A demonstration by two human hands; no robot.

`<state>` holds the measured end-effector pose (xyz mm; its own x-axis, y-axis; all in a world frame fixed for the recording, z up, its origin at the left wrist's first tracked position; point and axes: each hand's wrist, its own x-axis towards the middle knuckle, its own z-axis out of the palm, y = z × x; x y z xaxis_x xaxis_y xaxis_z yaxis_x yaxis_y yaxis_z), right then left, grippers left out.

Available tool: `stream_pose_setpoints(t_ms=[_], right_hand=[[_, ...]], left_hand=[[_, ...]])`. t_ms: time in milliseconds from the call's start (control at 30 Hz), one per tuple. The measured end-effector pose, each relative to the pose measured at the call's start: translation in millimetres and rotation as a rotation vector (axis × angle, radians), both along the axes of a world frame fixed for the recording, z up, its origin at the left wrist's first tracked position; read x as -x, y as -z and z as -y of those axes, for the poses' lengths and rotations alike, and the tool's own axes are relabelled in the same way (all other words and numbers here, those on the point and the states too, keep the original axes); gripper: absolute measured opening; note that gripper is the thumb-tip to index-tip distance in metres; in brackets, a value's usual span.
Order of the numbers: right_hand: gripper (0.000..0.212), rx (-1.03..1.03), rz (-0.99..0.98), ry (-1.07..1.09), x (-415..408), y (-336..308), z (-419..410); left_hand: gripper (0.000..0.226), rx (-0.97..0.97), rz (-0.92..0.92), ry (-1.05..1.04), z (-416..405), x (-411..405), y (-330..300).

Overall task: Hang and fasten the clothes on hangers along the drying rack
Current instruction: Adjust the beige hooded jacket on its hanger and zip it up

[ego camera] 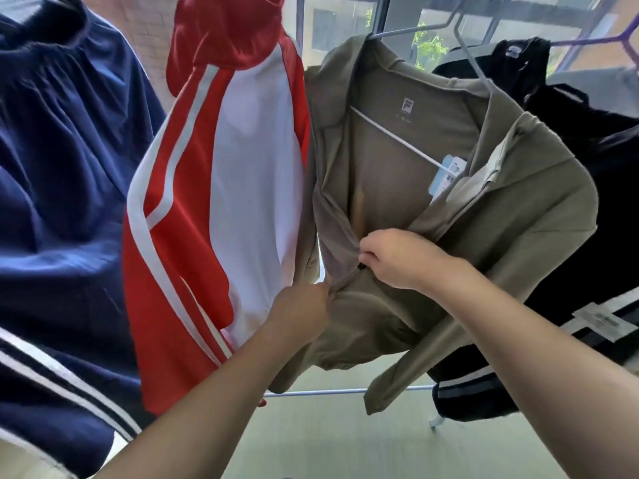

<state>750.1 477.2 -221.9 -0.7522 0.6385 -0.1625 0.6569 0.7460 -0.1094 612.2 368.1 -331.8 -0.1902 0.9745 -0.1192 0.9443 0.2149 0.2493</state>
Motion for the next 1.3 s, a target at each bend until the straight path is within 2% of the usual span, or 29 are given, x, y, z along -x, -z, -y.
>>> stream_pose_setpoints(t_ms=[67,133,167,267,300,367,467,533,600,700,767,800,967,1167,1300], right_hand=[[0.025,-0.094,-0.004,0.014,-4.8,-11.6,-7.4],[0.026,-0.204,-0.025,-0.036,-3.9,-22.3,-11.0],[0.027,-0.253,-0.019,-0.076,-1.6,-25.9,-11.1],[0.03,-0.405,0.056,-0.163,9.2,-36.3,-8.6],[0.03,-0.436,0.084,-0.173,11.8,-40.8,-8.9],[0.029,-0.477,0.129,-0.178,13.6,-52.8,-10.8],[0.024,-0.564,0.168,-0.182,13.8,-75.0,-12.8],[0.023,-0.616,0.164,-0.166,16.4,-91.5,-10.5],[0.022,-0.66,0.162,-0.164,21.7,-105.0,-8.6],[0.024,-0.697,0.185,-0.15,28.0,-123.9,-6.9],[0.024,-0.714,0.203,-0.141,27.9,-139.5,-7.4],[0.024,-0.718,0.214,-0.14,27.8,-144.3,-7.5],[0.026,-0.796,0.232,-0.127,24.8,-168.5,-7.0],[0.026,-0.9,0.168,-0.126,24.0,-195.3,-1.0],[0.025,-0.936,0.133,-0.097,20.9,-207.4,-4.3]], left_hand=[[0.024,0.16,-0.059,-0.048,12.4,15.7,18.5],[0.026,0.232,-0.081,-0.095,17.1,17.4,21.6],[0.027,0.194,-0.02,-0.103,13.3,13.2,17.2],[0.023,-0.09,0.247,-0.12,-11.0,-14.3,-19.2],[0.021,-0.184,0.261,-0.098,-21.2,-21.3,-30.3],[0.022,-0.232,0.218,-0.092,-33.8,-26.9,-44.7],[0.018,-0.077,0.156,-0.104,-38.6,-15.4,-31.7],[0.024,0.049,0.136,-0.117,-38.2,-3.9,-16.1],[0.027,0.079,0.128,-0.08,-41.1,-3.4,-20.7],[0.03,-0.22,0.266,-0.11,-56.1,-21.7,-65.5],[0.033,-0.46,0.273,-0.112,-69.6,-31.7,-95.2],[0.034,-0.48,0.252,-0.112,-73.3,-33.2,-101.1],[0.02,-0.301,0.252,-0.114,-78.5,-20.2,-98.1],[0.027,-0.157,0.255,-0.143,-74.4,-18.4,-85.8],[0.027,-0.131,0.218,-0.158,-77.5,-18.7,-91.1]])
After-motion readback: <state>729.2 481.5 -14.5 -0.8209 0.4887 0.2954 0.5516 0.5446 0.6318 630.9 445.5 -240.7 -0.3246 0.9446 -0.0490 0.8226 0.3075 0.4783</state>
